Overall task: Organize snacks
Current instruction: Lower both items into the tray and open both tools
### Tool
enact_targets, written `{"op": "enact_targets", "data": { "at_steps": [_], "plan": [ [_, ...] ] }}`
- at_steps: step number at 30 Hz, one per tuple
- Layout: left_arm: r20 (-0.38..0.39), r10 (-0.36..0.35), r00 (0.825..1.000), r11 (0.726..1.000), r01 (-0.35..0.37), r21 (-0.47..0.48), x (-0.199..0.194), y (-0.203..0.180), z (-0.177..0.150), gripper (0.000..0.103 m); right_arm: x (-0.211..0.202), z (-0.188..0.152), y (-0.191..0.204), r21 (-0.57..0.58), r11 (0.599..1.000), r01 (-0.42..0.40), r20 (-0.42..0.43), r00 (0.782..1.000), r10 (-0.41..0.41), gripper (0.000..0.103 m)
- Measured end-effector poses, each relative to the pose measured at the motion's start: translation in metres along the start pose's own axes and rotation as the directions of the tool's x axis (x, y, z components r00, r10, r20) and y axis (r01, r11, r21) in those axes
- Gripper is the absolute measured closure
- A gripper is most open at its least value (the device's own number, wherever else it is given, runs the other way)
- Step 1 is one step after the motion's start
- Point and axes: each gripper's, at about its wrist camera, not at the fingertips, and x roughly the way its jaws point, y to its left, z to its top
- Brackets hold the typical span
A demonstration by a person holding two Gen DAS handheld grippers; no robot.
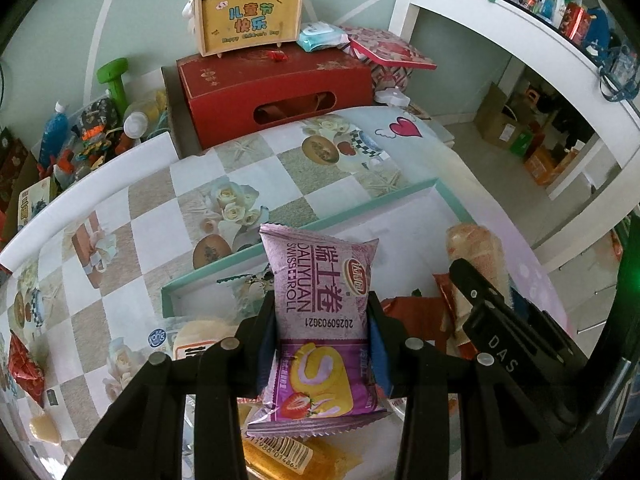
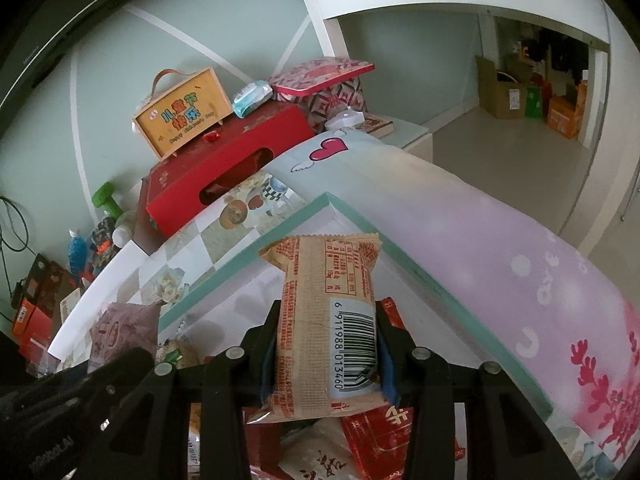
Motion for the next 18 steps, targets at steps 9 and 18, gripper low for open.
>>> {"op": "enact_targets", "data": {
  "at_steps": [9,18],
  "plan": [
    [0.012,0.011,1.0,1.0,-0.011,-0.016,-0.009,0.002,-0.001,0.036,-0.004,0.001,0.005,-0.023,0.999,0.023,0.002,1.0,-0.023,0.05],
    [0.031,0.078,0.996,0.992,-0.075,-0.1,-0.023,0.021,-0.003,0.014,-0.01,0.001,0.017,-0.081,0.995,0.058,0.002,0.998,-0.058,0.019]
  ]
}}
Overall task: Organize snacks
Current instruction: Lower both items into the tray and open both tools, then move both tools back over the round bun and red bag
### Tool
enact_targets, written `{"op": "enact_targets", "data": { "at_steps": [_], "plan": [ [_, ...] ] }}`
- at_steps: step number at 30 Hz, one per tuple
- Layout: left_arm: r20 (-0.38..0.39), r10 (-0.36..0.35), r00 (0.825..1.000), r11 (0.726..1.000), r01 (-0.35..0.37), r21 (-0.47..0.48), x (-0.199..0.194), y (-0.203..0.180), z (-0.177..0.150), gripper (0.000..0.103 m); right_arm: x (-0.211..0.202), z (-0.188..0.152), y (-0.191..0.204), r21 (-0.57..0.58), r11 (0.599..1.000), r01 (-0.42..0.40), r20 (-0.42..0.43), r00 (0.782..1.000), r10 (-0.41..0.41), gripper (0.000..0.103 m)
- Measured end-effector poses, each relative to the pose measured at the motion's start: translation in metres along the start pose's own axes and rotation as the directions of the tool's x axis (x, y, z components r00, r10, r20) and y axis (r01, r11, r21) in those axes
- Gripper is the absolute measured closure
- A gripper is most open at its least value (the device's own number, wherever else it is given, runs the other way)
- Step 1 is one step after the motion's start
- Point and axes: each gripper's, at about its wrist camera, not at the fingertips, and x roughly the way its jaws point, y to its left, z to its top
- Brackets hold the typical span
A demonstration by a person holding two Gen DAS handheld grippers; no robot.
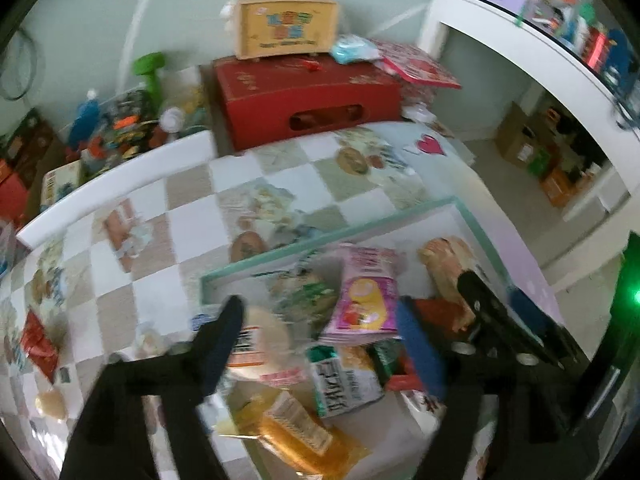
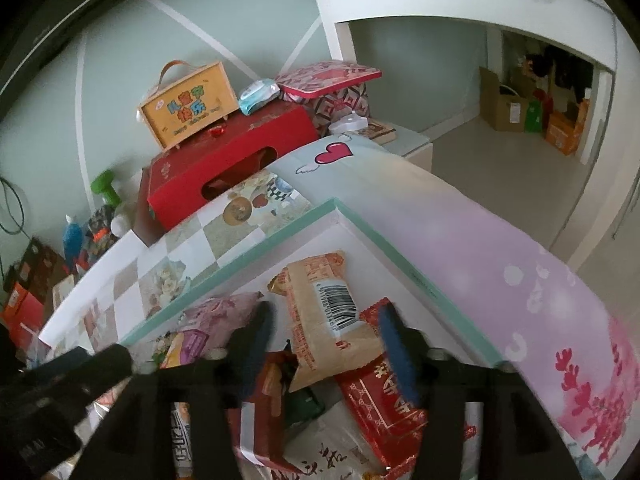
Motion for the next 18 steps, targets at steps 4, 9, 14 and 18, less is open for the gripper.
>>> {"op": "enact_targets", "data": {
  "at_steps": [4,9,14,18],
  "plan": [
    [0.034,0.088,0.996,0.994,-0.085,-0.069,-0.007,0.017,0.001,0.011,0.0,0.0,0.009,-0.053,0.997,0.058,-0.002,0.998,-0.058,0.014],
    [0.036,0.149,0.988,0.98,-0.143,-0.135,-0.008,0.038,0.0,0.011,0.003,-0.001,0.014,-0.089,0.994,0.069,-0.012,0.997,-0.07,0.013],
    [0.02,0.193,0.981,0.96,-0.185,-0.211,-0.004,0.059,-0.006,0.011,0.001,0.0,0.018,-0.096,0.993,0.073,-0.002,0.997,-0.074,0.0],
    [0.008,0.202,0.979,0.947,-0.193,-0.258,-0.002,0.074,-0.011,0.011,0.0,0.0,0.023,-0.117,0.991,0.071,-0.003,0.997,-0.072,0.0]
  ]
}}
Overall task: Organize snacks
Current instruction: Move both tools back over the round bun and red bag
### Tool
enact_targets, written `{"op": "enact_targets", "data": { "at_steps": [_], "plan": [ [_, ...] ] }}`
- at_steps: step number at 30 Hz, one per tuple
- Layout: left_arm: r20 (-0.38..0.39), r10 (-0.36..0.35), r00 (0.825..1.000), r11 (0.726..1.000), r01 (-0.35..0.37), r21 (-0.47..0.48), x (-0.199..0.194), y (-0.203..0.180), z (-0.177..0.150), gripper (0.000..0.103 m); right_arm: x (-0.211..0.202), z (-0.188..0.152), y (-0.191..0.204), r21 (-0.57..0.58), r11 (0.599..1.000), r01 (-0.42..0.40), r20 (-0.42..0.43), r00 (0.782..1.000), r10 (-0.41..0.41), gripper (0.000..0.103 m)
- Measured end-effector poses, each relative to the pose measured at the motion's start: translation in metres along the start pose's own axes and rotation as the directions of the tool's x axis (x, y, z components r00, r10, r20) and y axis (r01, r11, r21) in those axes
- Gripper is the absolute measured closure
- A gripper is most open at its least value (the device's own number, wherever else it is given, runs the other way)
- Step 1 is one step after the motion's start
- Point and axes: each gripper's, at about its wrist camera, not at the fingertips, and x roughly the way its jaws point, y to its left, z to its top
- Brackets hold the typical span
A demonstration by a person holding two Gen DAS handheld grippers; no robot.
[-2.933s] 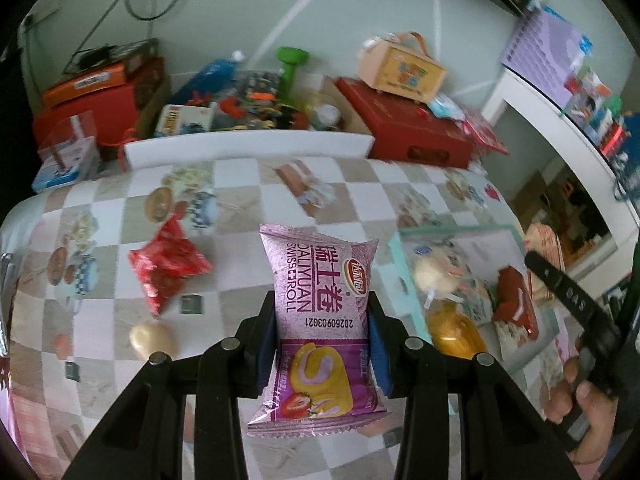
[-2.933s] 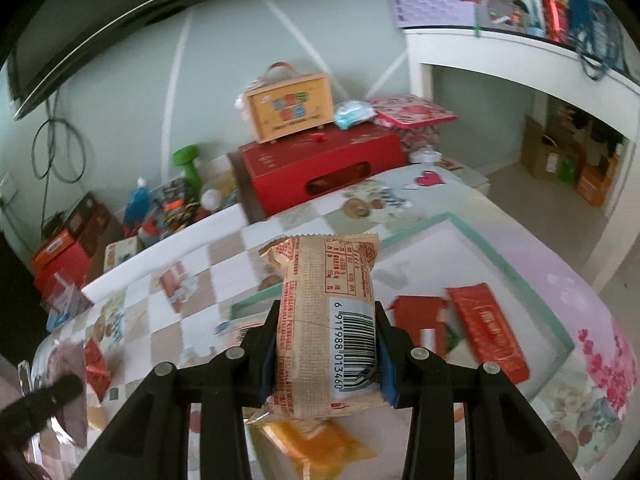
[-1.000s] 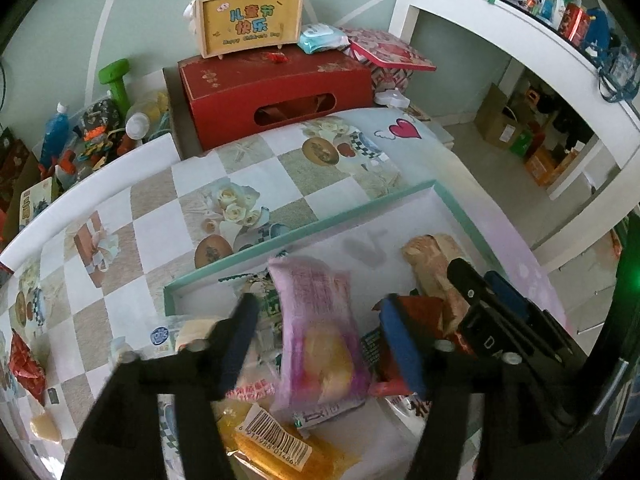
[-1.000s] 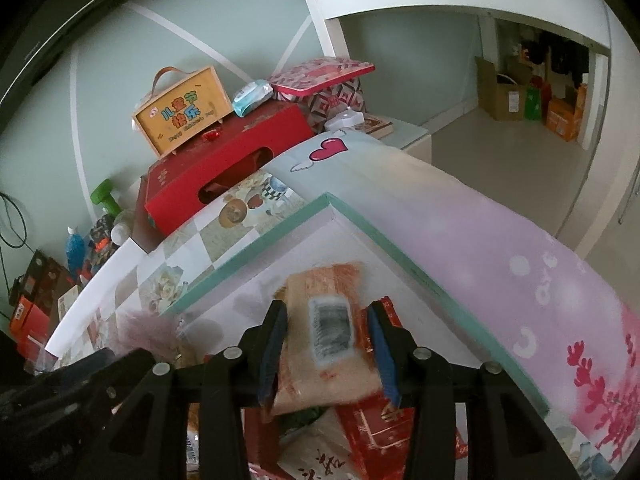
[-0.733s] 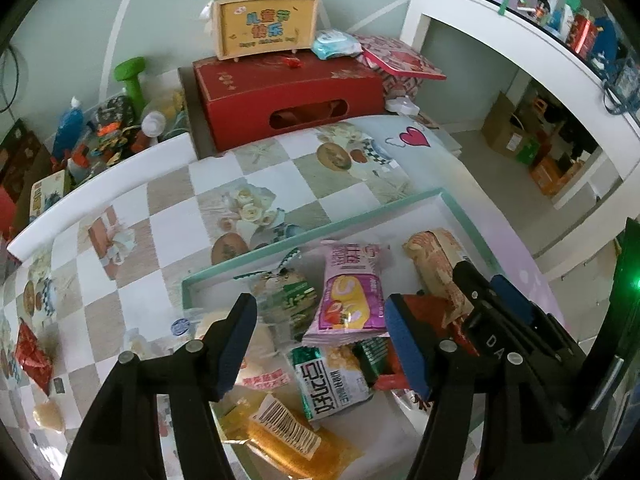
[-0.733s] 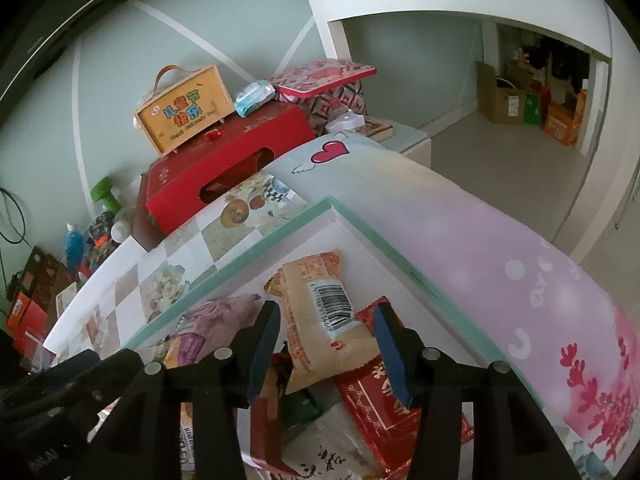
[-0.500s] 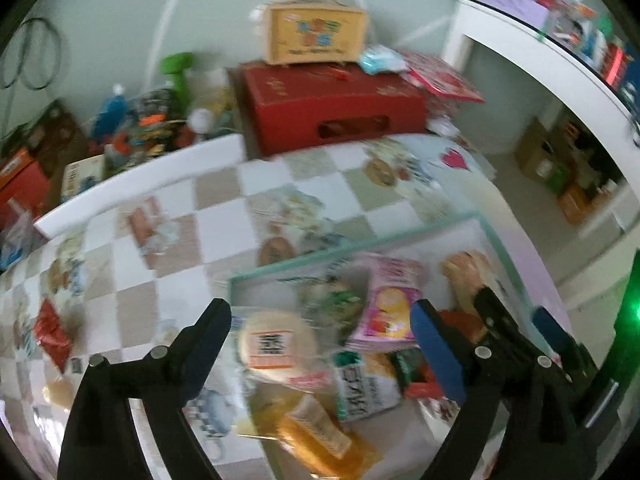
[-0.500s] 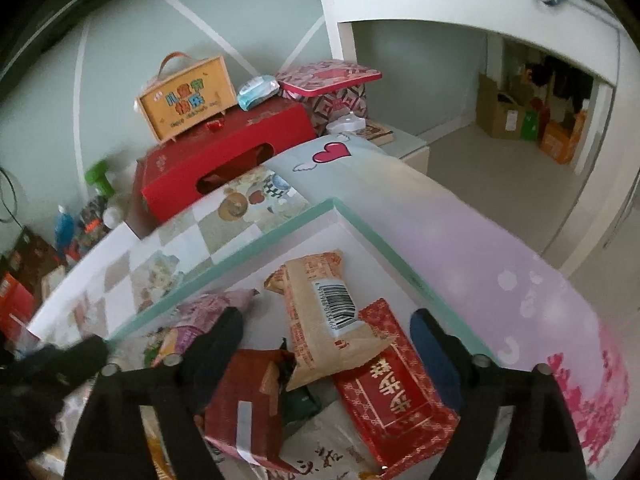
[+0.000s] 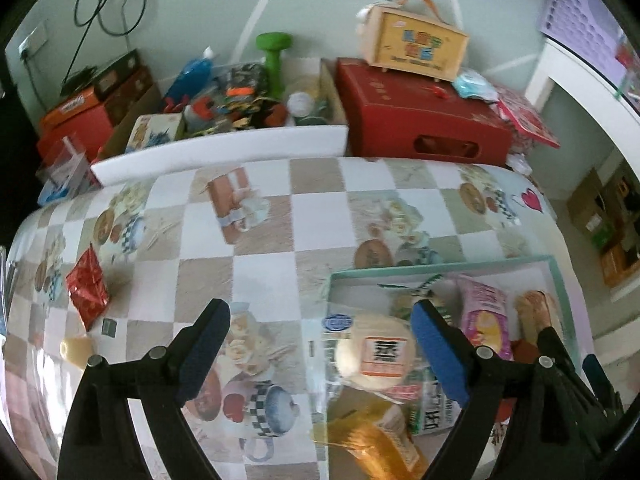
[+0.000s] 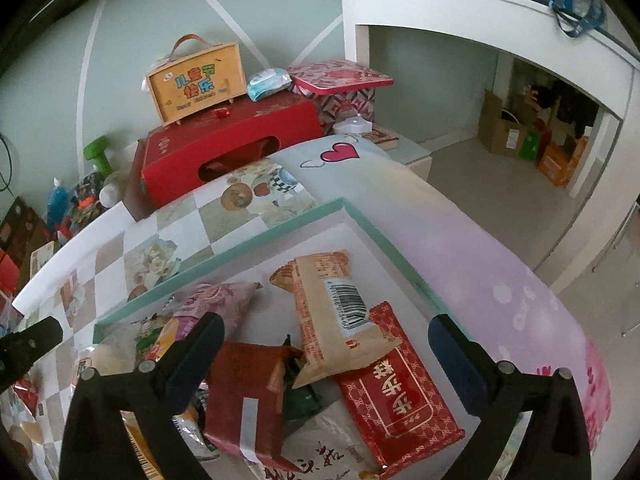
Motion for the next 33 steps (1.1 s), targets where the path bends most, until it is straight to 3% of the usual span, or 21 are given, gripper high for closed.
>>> {"op": "enact_targets", "data": {
  "at_steps": [22,33],
  "plan": [
    [-0.002,0.017,1.0,0.998,-0.017,-0.055,-0.017,0.066,-0.013,0.011,-0.037,-0.007,0.048,-0.088,0.995,-0.038,-0.014,0.999,0.037,0.0],
    [0.009,0.027,1.0,0.99,-0.026,-0.141,-0.035,0.129,-0.036,0.011,-0.059,-0.024,0.094,-0.174,0.98,-0.101,-0.015,0.995,0.1,0.0]
  ]
}}
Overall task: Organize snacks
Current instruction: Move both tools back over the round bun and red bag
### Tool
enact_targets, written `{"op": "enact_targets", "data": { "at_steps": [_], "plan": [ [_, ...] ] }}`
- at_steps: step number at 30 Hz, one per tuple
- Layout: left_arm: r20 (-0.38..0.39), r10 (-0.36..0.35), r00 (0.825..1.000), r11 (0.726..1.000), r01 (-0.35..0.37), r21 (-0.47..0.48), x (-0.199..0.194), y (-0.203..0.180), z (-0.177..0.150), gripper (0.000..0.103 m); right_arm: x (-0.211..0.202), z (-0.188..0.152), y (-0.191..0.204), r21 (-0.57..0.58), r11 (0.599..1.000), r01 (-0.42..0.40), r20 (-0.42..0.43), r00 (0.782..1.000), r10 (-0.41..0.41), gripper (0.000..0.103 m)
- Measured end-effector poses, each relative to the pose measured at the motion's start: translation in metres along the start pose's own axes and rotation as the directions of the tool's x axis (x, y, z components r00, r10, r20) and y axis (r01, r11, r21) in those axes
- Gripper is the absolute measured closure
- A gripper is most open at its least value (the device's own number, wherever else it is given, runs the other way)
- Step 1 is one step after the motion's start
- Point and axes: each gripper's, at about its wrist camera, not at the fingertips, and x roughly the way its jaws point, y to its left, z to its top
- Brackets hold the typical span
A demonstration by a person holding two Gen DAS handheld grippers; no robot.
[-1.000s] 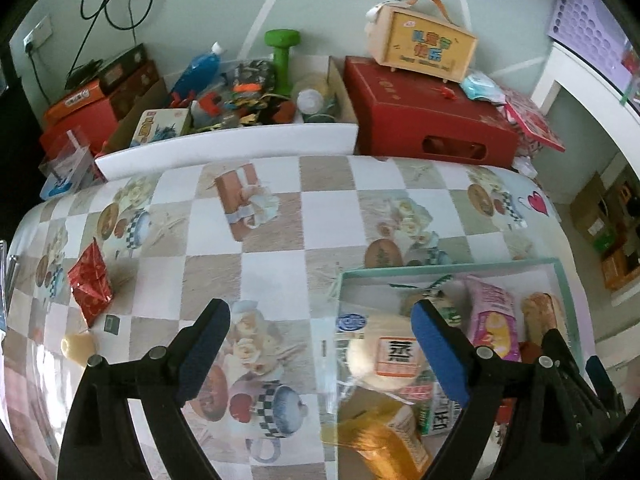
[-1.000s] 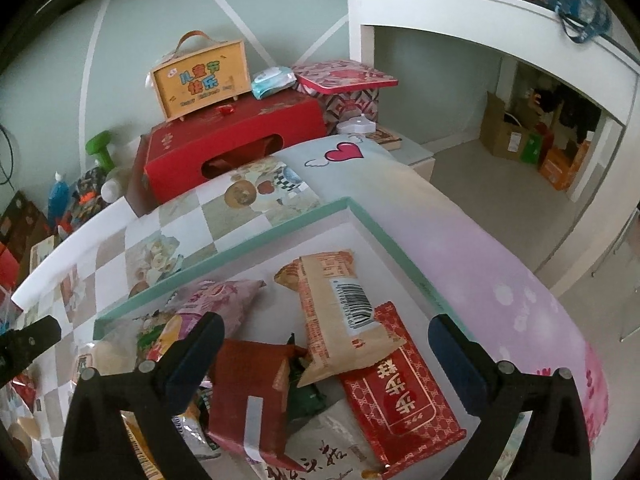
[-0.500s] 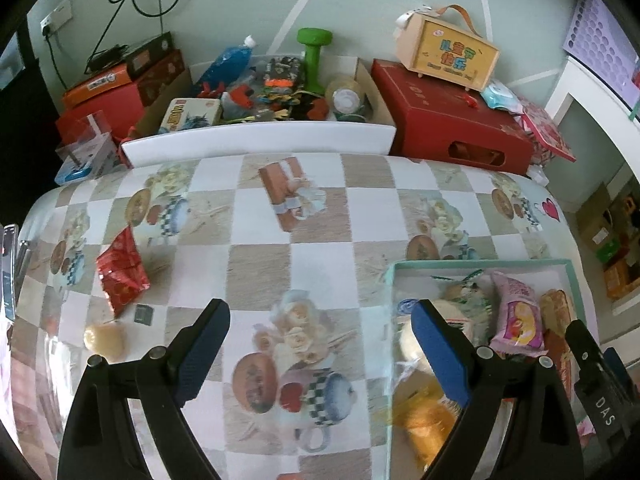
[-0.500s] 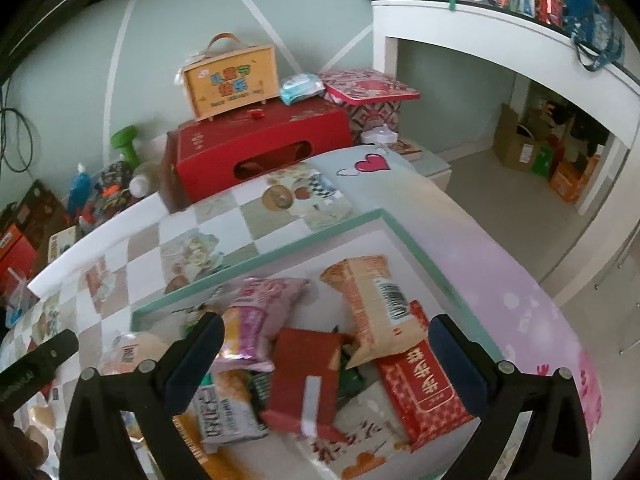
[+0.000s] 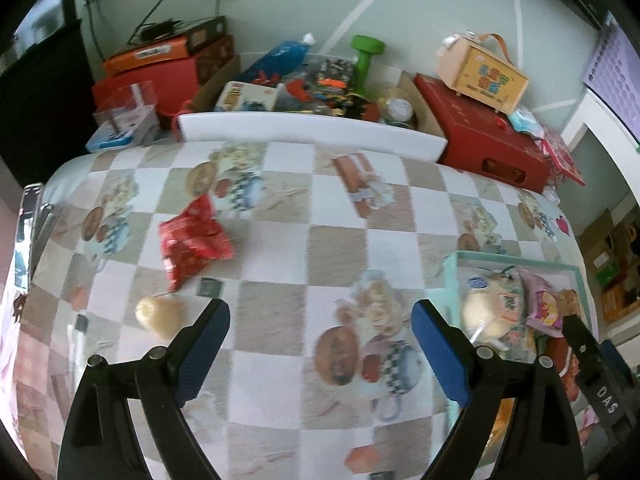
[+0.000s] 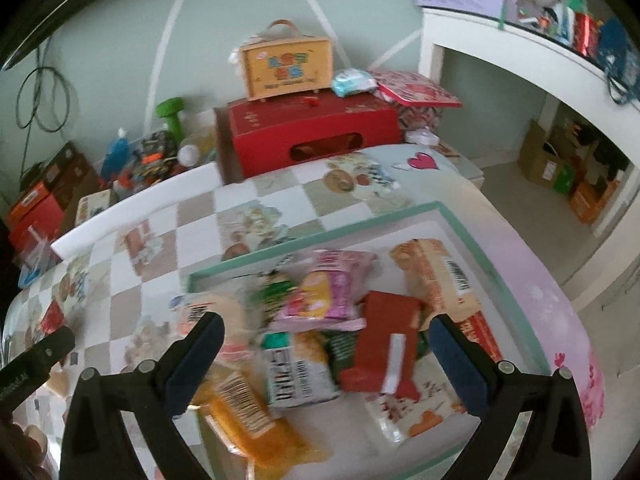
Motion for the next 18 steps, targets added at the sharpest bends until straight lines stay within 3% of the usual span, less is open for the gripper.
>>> {"op": "enact_targets", "data": {
  "at_steps": [13,18],
  "plan": [
    [-0.005,0.05,0.999,0.996,-0.05,-0.073,-0.003,0.076,-0.011,0.011,-0.023,-0.008,0.078,-0.108,0.977,-0.185,0.031,0.981,0.19,0.0],
    [-0.017,0.055,0.998,0.994,-0.056,-0.092,0.001,0.095,-0.013,0.011,-0.022,-0.017,0.105,-0.171,0.963,-0.208,0.009,0.977,0.213,0.0]
  ]
}}
